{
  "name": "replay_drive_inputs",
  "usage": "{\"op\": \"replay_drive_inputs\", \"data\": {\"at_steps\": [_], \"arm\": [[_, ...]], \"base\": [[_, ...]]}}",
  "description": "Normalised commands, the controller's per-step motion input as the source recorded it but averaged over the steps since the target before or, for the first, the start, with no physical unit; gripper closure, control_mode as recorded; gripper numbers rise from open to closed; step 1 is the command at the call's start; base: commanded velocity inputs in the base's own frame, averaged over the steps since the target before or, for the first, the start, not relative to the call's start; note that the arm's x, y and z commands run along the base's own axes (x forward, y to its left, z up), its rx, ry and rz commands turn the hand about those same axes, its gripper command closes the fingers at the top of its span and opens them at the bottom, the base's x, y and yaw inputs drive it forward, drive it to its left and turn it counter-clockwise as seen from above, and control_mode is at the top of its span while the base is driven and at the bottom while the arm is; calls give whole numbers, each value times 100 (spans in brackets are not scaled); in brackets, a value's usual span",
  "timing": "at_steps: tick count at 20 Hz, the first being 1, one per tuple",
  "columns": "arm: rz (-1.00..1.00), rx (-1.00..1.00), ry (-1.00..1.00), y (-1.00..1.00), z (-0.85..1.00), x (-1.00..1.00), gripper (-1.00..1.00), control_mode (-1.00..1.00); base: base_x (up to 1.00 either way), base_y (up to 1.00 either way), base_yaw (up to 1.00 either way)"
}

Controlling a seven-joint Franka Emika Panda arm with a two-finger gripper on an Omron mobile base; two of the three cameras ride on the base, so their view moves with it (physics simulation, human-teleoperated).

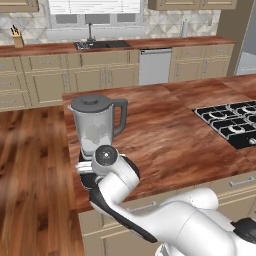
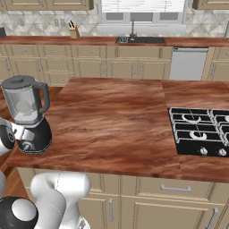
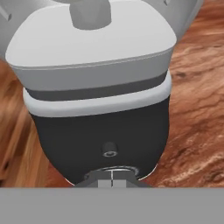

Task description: Grab the garlic and lime from the fridge, place them in the blender, close the lid, and turn on the blender to create a marinade.

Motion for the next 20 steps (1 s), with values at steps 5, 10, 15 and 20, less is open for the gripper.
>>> {"op": "replay_drive_inputs", "data": {"at_steps": [5, 10, 15, 20], "arm": [[0, 0, 0, 0, 5, 0, 100, -100], [0, 0, 0, 0, 1, 2, 100, -100], [0, 0, 0, 0, 0, 6, 100, -100], [0, 0, -1, 0, 0, 10, 100, -100]], "base": [[0, 0, 0], [0, 0, 0], [0, 0, 0], [0, 0, 0]]}}
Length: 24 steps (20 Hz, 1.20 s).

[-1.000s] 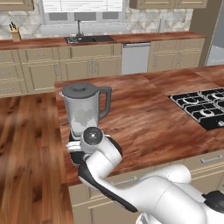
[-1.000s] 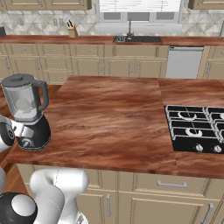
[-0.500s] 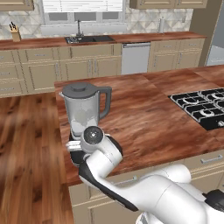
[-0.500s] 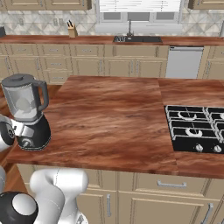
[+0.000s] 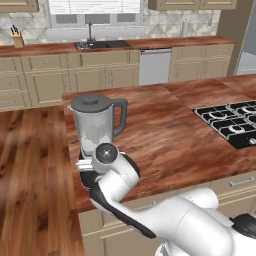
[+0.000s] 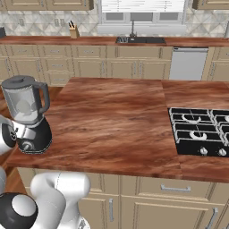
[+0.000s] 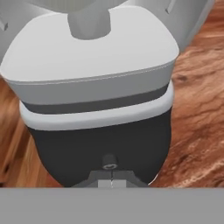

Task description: Grab the garlic and lime from the fridge, place them in the blender, close the lid, and turn on the blender to create a marinade.

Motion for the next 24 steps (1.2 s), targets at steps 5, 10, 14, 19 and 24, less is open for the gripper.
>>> {"op": "replay_drive_inputs", "data": {"at_steps": [5, 10, 14, 19, 24], "arm": [[0, 0, 0, 0, 0, 6, 100, -100], [0, 0, 0, 0, -6, 0, 100, -100], [0, 0, 0, 0, -11, 0, 100, -100], [0, 0, 0, 0, 0, 6, 100, -100], [0, 0, 0, 0, 0, 6, 100, -100]], "base": [[0, 0, 0], [0, 0, 0], [0, 0, 0], [0, 0, 0], [0, 0, 0]]}}
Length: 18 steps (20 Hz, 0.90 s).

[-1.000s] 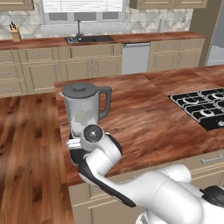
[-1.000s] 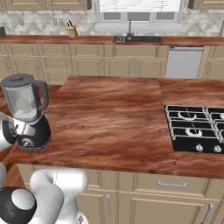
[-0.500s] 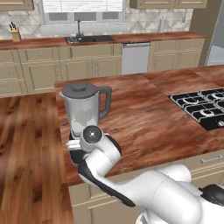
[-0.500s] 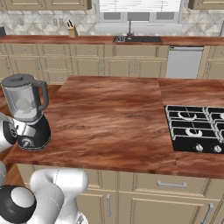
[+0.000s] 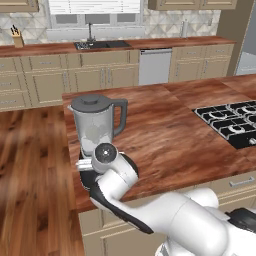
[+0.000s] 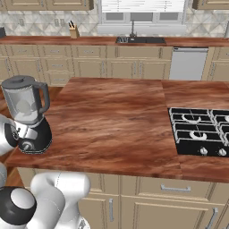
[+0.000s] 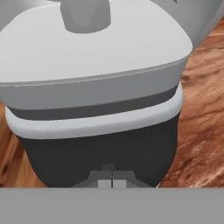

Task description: Grab the garlic and lime from the fridge, place them in the blender, close the lid, and turn on the blender to create a marinade.

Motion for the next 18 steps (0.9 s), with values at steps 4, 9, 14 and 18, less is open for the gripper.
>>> {"op": "replay_drive_inputs", "data": {"at_steps": [4, 9, 14, 18], "arm": [[0, 0, 0, 0, -7, 1, 100, -100], [0, 0, 0, 0, -8, 0, 100, -100], [0, 0, 0, 0, -4, 0, 100, -100], [0, 0, 0, 0, -1, 0, 100, -100]], "base": [[0, 0, 0], [0, 0, 0], [0, 0, 0], [0, 0, 0]]}}
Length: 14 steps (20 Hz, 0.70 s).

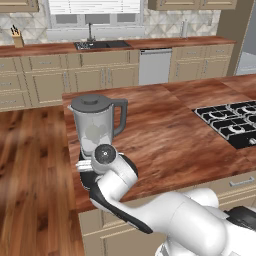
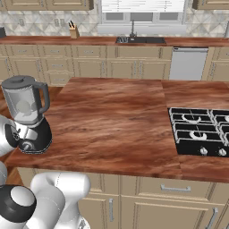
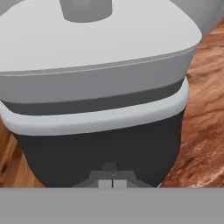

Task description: Grab the garlic and lime from the fridge, place them in the blender, close the lid, and turn on the blender to create a marinade.

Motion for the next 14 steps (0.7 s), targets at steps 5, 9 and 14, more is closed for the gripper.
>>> {"op": "replay_drive_inputs", "data": {"at_steps": [5, 9, 14], "arm": [[0, 0, -1, 0, -2, -12, 100, -100], [0, 0, 0, 0, 0, 0, 100, -100], [0, 0, 0, 0, 0, 5, 100, -100]], "base": [[0, 0, 0], [0, 0, 0], [0, 0, 0]]}}
